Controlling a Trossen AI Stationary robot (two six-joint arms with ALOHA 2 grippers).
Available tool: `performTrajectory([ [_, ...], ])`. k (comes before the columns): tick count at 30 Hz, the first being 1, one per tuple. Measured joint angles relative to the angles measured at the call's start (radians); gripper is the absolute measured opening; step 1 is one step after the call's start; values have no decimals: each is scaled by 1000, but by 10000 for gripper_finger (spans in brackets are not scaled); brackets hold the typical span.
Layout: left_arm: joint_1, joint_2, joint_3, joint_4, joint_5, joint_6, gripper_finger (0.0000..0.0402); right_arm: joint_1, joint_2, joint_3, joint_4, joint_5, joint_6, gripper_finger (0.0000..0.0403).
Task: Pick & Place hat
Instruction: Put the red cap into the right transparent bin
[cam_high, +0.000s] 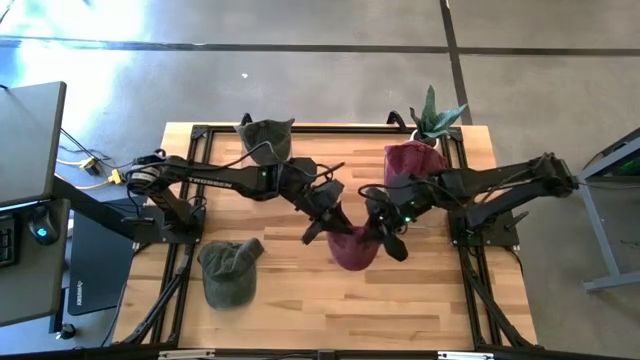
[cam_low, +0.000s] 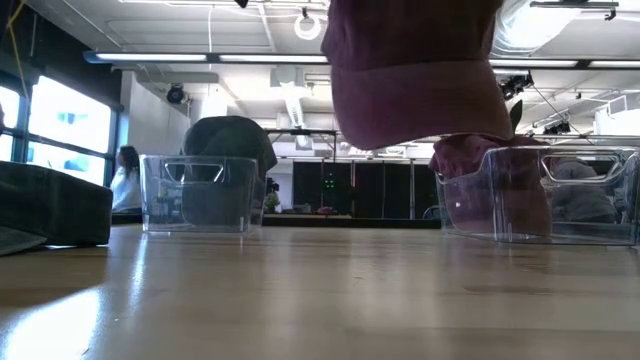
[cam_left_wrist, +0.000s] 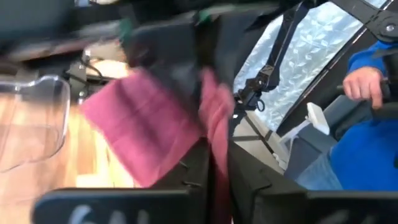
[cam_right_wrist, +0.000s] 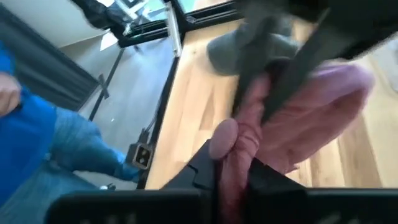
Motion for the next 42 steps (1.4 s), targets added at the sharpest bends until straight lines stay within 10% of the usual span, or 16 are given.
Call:
performTrajectory([
  [8,98,-38,1,-222,135,-117,130,-17,-208,0,-264,98,-29,8],
  [22,103,-48,0,-294,116,-149,140,-93,-465,-41,-608,538,-427,5],
  [29,104,-48,0,-294,85,-148,140,-108,-461,-298,-434,473,-447,5],
  [42,103,-48,0,-296,60,-205,140,-165,-470,-466,-305,679,-734,14],
])
